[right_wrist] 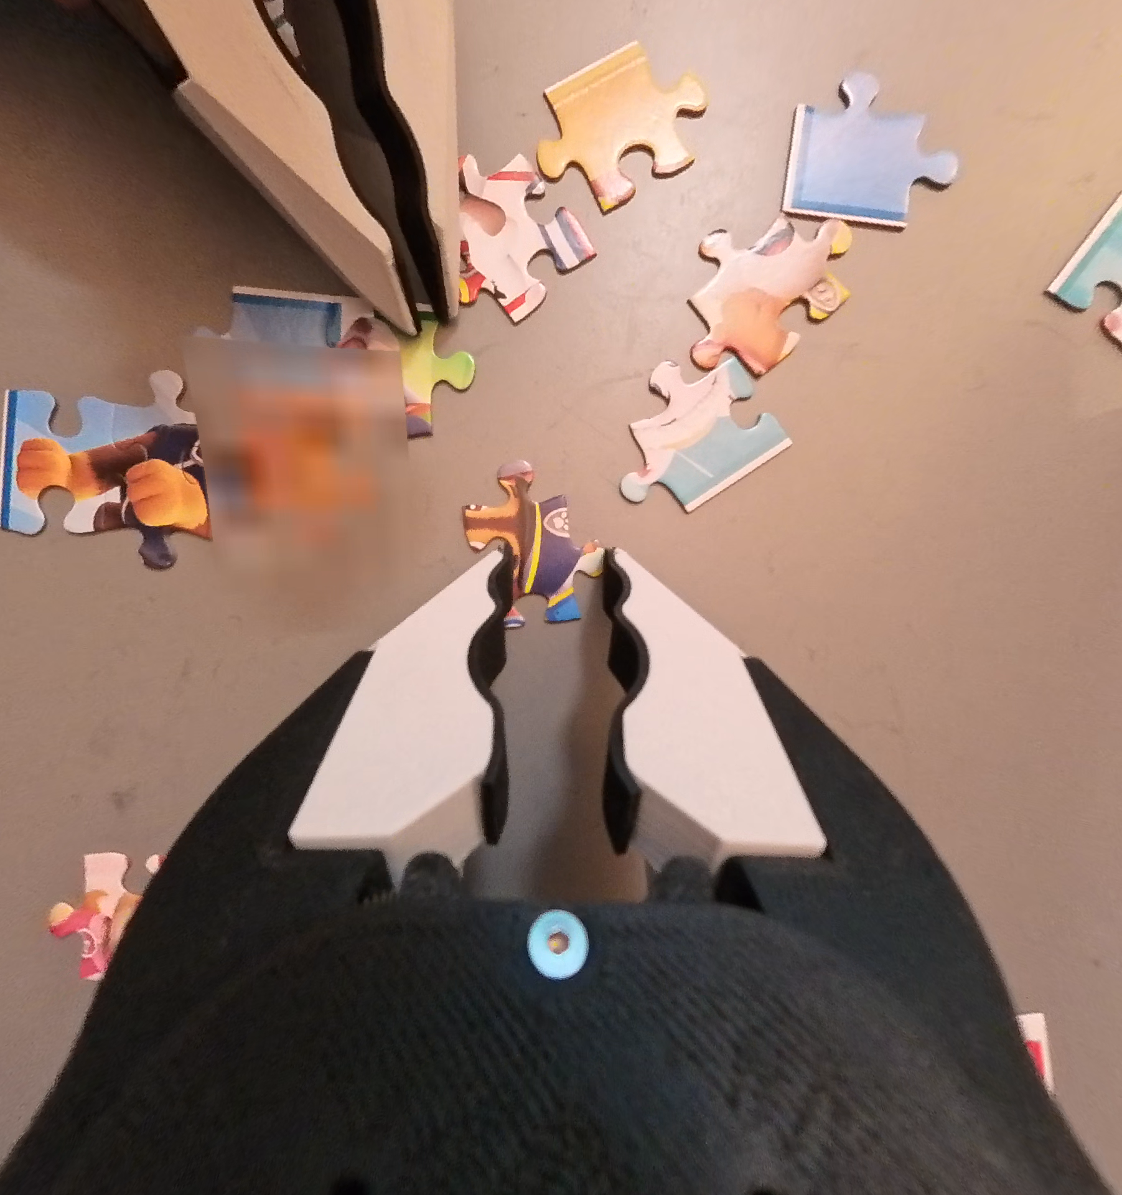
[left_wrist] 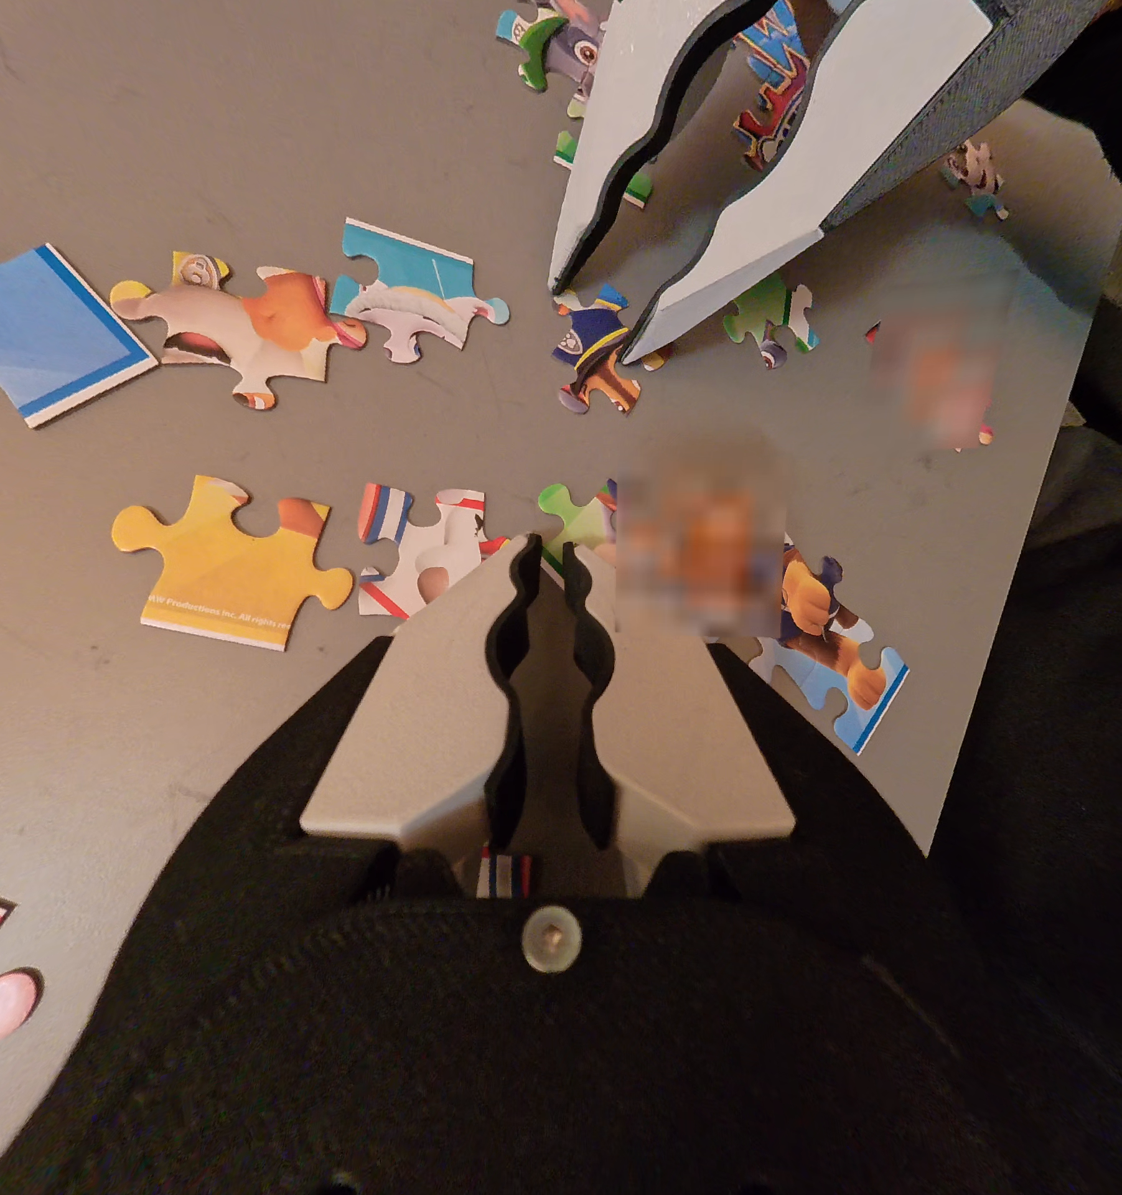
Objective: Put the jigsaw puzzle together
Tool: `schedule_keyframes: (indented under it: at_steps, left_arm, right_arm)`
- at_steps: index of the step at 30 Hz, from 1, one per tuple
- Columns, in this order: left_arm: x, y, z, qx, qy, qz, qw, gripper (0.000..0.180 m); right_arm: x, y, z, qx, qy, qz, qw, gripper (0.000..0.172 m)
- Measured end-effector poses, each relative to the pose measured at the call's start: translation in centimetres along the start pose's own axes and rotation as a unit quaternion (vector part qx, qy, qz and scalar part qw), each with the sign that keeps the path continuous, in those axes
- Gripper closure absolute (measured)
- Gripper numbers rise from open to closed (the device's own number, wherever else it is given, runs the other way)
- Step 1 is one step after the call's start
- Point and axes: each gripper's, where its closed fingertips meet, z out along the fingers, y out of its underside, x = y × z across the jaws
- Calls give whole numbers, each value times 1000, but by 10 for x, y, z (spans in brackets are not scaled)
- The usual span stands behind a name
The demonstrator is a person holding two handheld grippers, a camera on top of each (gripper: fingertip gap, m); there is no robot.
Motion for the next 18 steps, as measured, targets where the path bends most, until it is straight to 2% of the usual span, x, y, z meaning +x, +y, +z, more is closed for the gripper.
schedule_keyframes:
  at_steps: [7, 8, 9, 13, 16, 18]
  left_arm:
    - [0, 0, 0, 0, -1, 1, 1000, 176]
    - [0, 0, 0, 0, -1, 1, 1000, 176]
    - [0, 0, 0, 0, 0, 0, 1000, 176]
    - [0, 0, 0, 0, 1, 0, 1000, 176]
    - [0, 0, 0, 1, 2, -1, 1000, 176]
    - [0, 0, 0, 0, 1, -1, 1000, 176]
  right_arm:
    - [-4, -1, -1, 9, 17, -3, 1000, 147]
    - [-5, -1, -2, 12, 18, -7, 1000, 161]
    - [-6, -2, -3, 13, 22, -11, 1000, 163]
    - [-9, 1, -3, -4, 24, -8, 1000, 147]
    - [-2, -2, -5, 11, 46, -4, 999, 139]
    - [4, -4, -5, 21, 53, 1, 998, 124]
